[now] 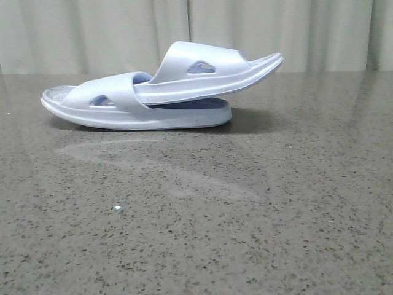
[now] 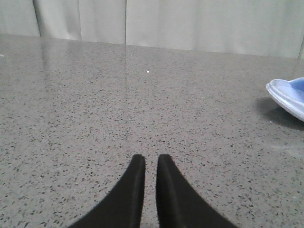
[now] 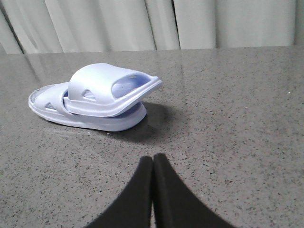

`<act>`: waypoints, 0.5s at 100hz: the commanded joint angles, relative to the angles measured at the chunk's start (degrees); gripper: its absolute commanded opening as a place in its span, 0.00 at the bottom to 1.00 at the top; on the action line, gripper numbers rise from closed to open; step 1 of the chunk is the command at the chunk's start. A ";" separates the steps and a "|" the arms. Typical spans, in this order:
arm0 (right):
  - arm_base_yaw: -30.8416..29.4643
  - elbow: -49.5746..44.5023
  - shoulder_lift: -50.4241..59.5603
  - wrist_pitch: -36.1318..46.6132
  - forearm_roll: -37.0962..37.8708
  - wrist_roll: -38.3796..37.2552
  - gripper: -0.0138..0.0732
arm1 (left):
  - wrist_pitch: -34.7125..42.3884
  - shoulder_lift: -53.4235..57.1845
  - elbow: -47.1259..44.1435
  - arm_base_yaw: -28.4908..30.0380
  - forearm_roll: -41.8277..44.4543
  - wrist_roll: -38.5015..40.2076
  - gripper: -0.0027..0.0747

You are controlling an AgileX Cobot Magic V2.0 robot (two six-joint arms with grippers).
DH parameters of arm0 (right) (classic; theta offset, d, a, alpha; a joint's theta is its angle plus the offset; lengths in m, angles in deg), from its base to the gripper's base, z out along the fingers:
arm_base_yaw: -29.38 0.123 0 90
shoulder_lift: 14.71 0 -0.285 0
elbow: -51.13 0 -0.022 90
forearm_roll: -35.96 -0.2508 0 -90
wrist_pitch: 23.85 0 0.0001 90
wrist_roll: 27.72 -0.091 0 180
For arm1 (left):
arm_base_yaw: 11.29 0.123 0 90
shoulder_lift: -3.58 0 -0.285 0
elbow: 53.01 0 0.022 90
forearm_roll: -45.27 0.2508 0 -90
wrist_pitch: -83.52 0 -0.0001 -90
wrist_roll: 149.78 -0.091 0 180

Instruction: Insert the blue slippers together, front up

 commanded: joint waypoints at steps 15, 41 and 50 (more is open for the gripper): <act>0.21 1.65 -0.28 3.26 -2.94 0.42 0.07 | 4.05 1.67 -0.50 -0.04 -0.37 0.46 0.05; 0.21 7.76 -0.28 12.86 27.62 -27.13 0.07 | 4.05 1.67 -0.50 -0.04 -0.37 0.46 0.05; 0.21 8.31 -0.28 16.37 45.82 -46.58 0.07 | 4.05 1.67 -0.50 -0.04 -0.37 0.46 0.05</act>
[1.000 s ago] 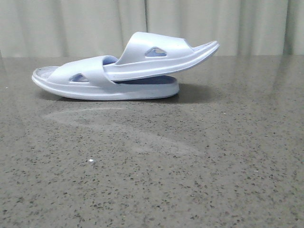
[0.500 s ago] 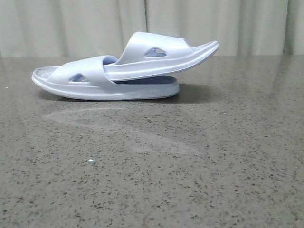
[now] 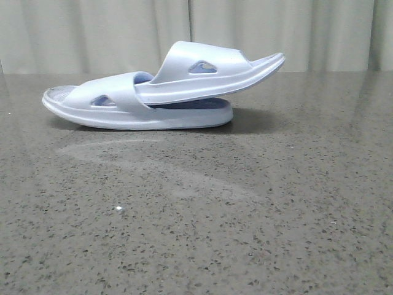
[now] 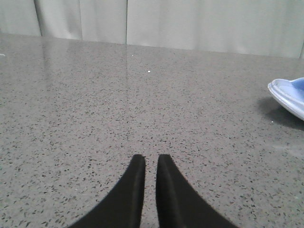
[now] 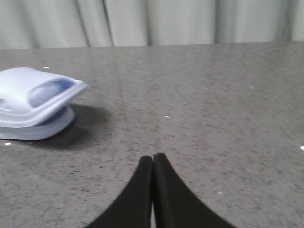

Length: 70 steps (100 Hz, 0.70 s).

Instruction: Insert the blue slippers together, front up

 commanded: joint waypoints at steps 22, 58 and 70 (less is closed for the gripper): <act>0.21 0.56 -0.04 14.65 45.89 -51.71 0.07 | 4.15 1.67 -0.50 -0.04 -0.37 0.46 0.05; 9.01 -16.77 17.01 25.77 52.42 -54.60 0.07 | 4.15 1.67 -0.50 -0.04 -0.37 0.46 0.05; 11.80 -20.67 23.29 25.77 52.70 -54.60 0.07 | 4.07 1.67 -0.50 -0.04 -0.37 0.46 0.05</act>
